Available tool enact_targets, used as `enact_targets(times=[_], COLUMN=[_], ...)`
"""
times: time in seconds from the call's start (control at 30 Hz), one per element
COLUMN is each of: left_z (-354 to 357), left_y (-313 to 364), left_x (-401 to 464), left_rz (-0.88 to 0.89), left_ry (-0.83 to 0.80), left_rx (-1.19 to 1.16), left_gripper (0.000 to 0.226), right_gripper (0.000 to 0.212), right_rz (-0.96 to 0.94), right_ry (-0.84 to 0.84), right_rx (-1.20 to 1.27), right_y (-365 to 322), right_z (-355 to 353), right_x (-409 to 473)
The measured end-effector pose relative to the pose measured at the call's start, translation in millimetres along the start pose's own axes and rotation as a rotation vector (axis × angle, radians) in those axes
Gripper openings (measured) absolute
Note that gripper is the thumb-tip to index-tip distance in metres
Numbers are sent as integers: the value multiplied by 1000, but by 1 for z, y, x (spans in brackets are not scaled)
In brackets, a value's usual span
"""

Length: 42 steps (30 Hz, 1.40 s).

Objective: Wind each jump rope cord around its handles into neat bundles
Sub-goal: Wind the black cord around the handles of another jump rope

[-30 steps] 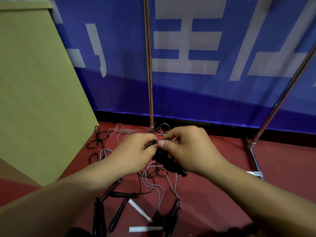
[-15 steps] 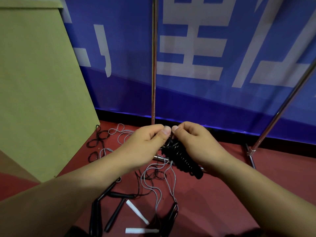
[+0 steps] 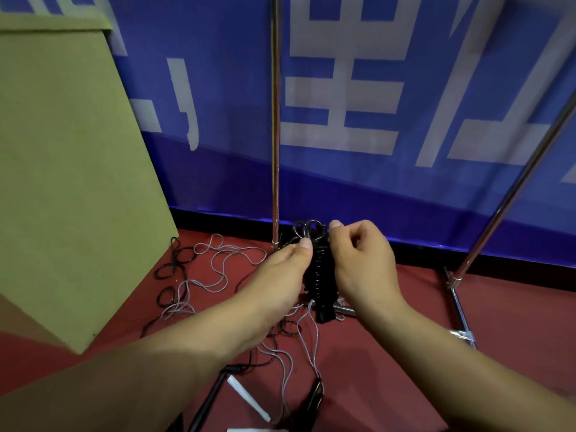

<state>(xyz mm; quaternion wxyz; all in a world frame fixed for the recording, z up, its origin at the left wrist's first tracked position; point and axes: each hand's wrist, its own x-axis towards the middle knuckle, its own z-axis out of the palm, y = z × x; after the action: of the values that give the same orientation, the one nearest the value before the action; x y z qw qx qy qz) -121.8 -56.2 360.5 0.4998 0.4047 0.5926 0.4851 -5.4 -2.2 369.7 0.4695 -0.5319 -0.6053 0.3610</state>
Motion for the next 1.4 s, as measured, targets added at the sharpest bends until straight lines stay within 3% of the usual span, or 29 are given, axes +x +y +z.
enact_targets(times=[0.07, 0.1, 0.33, 0.5, 0.6, 0.73, 0.87, 1.1, 1.4], left_z=[2, 2, -2, -1, -3, -9, -14, -6, -4], left_y=[-2, -1, 9, 16, 16, 15, 13, 18, 16], left_x=[4, 4, 7, 2, 3, 7, 7, -1, -3], left_rz=[-29, -30, 43, 201, 219, 219, 222, 257, 287], left_ry=[21, 28, 168, 158, 193, 261, 253, 251, 192], left_rx=[-26, -47, -38, 169, 312, 399, 475, 508, 568], left_gripper=[71, 70, 37, 23, 23, 24, 27, 34, 29], right_gripper=[32, 32, 36, 42, 39, 23, 11, 13, 18], right_rz=[-45, -49, -12, 67, 36, 131, 102, 122, 171], right_ry=[-20, -35, -155, -265, -269, -394, -460, -400, -443], right_rx=[-11, 5, 95, 125, 3, 246, 323, 369, 408], right_y=[-1, -2, -10, -17, -20, -24, -24, -19, -15], right_z=[4, 6, 5, -5, -10, -12, -14, -15, -16], right_x=[-8, -10, -10, -3, -3, -5, -6, -1, -3])
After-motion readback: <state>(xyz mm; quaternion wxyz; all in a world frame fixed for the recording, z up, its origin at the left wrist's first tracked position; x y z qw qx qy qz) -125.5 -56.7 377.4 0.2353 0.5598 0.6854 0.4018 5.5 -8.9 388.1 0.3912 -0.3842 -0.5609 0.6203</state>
